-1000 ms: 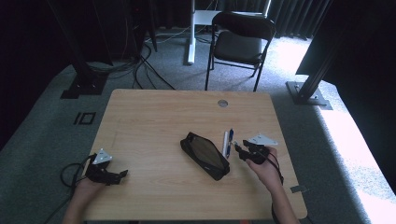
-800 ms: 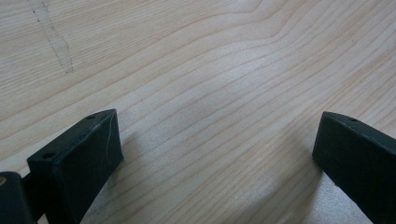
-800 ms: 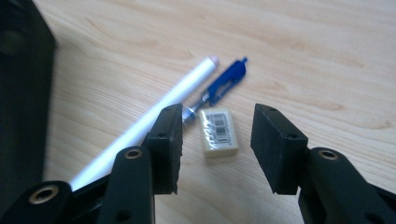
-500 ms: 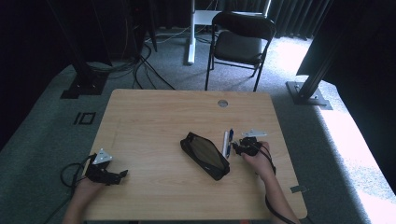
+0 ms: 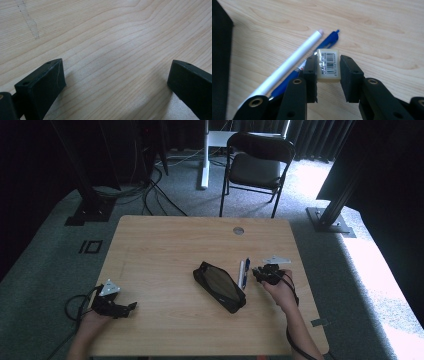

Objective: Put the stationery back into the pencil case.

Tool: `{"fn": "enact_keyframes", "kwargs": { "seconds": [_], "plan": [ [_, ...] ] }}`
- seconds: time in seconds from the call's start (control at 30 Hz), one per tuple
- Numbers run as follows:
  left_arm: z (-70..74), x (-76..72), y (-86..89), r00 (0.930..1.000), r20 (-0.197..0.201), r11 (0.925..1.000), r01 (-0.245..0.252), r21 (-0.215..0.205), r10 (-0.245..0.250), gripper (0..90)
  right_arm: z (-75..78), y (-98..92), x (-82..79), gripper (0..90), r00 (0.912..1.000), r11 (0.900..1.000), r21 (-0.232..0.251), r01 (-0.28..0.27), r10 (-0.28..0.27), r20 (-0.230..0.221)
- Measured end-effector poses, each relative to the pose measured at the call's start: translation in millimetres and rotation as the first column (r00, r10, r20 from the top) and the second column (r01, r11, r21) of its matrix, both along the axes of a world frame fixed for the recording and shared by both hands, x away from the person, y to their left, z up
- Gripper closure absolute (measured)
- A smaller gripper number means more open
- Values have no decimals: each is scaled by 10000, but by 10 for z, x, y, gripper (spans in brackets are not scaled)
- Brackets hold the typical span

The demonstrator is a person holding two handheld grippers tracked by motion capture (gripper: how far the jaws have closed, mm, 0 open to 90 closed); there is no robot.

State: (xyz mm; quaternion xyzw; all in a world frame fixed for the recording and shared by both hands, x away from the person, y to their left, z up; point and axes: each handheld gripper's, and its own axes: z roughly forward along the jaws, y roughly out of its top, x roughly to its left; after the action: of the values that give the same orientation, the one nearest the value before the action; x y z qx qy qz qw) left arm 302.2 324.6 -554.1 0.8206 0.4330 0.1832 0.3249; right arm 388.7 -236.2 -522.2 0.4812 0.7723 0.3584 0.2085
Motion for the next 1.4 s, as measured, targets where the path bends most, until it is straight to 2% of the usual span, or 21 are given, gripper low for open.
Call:
{"fn": "enact_keyframes", "kwargs": {
  "seconds": [0.2, 0.33, 0.63, 0.73, 0.93, 1.03, 1.1, 1.17, 1.4],
  "plan": [
    [0, 0, 0, 10000, 1, 10000, -2, -1, 2, 16, 193, 95, -87, 683, 9988, 9986, 238, -466, 463, 134],
    [0, 0, 0, 10000, 1, 10000, 1, -4, -1, 16, 327, 206, -148, 683, 9957, 9954, 422, -861, 844, 388],
    [0, 0, 0, 10000, 2, 10000, -2, -4, 2, 16, 575, 482, -267, 683, 9843, 9841, 497, -1705, 1678, 555],
    [0, 0, 0, 10000, 2, 10000, -2, -5, 2, 16, 627, 586, -297, 683, 9779, 9767, 670, -2040, 2000, 611],
    [0, 0, 0, 10000, 1, 10000, 0, 0, 0, 16, 664, 762, -315, 683, 9668, 9635, 863, -2535, 2495, 545],
    [0, 0, 0, 10000, 0, 10000, 1, -2, -1, 16, 660, 844, -317, 683, 9634, 9607, 743, -2673, 2648, 421],
    [0, 0, 0, 10000, -2, 10000, 2, 1, -2, 16, 651, 899, -320, 683, 9582, 9549, 802, -2859, 2846, 283],
    [0, 0, 0, 10000, -3, 10000, 3, -1, -3, 16, 630, 961, -320, 683, 9535, 9516, 598, -3014, 3006, 223],
    [0, 1, 1, 10000, 1, 10000, -29, -4, 29, 16, 559, 1115, -285, 683, 9438, 9426, 601, -3284, 3299, -178]
  ]
}}
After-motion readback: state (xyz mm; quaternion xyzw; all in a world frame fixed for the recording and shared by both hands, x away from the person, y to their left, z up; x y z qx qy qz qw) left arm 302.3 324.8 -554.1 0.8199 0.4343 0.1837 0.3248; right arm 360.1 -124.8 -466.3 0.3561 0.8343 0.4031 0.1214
